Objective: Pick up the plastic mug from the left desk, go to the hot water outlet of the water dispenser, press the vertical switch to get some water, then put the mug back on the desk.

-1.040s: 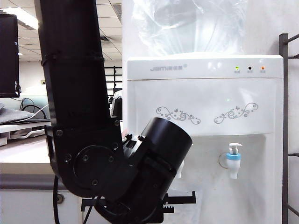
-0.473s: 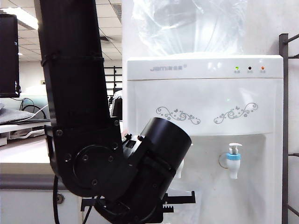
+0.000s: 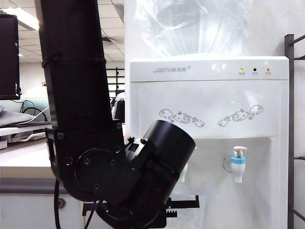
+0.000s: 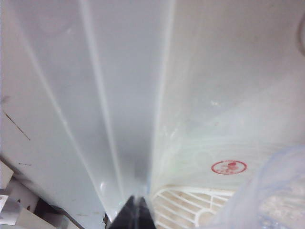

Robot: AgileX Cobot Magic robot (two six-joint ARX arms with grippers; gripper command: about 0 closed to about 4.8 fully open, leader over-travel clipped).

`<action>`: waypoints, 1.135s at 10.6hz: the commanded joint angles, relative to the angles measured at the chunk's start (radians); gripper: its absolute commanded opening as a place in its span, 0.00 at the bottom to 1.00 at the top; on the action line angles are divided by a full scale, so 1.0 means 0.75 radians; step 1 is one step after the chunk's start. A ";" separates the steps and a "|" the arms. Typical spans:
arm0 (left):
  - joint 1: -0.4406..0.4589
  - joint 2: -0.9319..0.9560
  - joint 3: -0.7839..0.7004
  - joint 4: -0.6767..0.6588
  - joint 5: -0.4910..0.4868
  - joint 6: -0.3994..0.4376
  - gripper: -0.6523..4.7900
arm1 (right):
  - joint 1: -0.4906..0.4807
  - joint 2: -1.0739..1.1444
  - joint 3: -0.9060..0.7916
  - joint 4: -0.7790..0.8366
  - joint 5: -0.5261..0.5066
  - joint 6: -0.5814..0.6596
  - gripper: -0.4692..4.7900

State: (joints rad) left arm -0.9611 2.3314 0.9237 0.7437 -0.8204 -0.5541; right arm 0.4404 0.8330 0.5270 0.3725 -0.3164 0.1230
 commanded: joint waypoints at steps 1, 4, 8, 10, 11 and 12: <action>-0.028 -0.007 0.004 0.058 -0.004 -0.005 0.13 | 0.001 -0.004 0.003 -0.013 0.000 0.006 0.08; -0.058 -0.007 0.004 0.065 -0.003 -0.004 0.13 | 0.001 -0.004 0.003 -0.013 0.000 0.006 0.08; -0.099 -0.008 0.003 0.175 -0.019 0.007 0.13 | 0.001 -0.004 0.003 -0.013 0.001 0.006 0.08; -0.119 -0.017 0.003 0.215 -0.051 0.061 0.13 | 0.000 -0.008 0.003 -0.013 0.005 0.006 0.08; -0.126 -0.025 0.003 0.230 -0.062 0.066 0.13 | 0.000 -0.014 0.003 -0.013 0.010 0.006 0.08; -0.133 -0.030 0.003 0.251 -0.077 0.084 0.13 | 0.000 -0.021 0.003 -0.015 0.023 0.006 0.08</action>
State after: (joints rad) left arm -1.0538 2.3234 0.9237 0.8795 -0.8536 -0.5083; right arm 0.4404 0.8253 0.5270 0.3485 -0.3126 0.1230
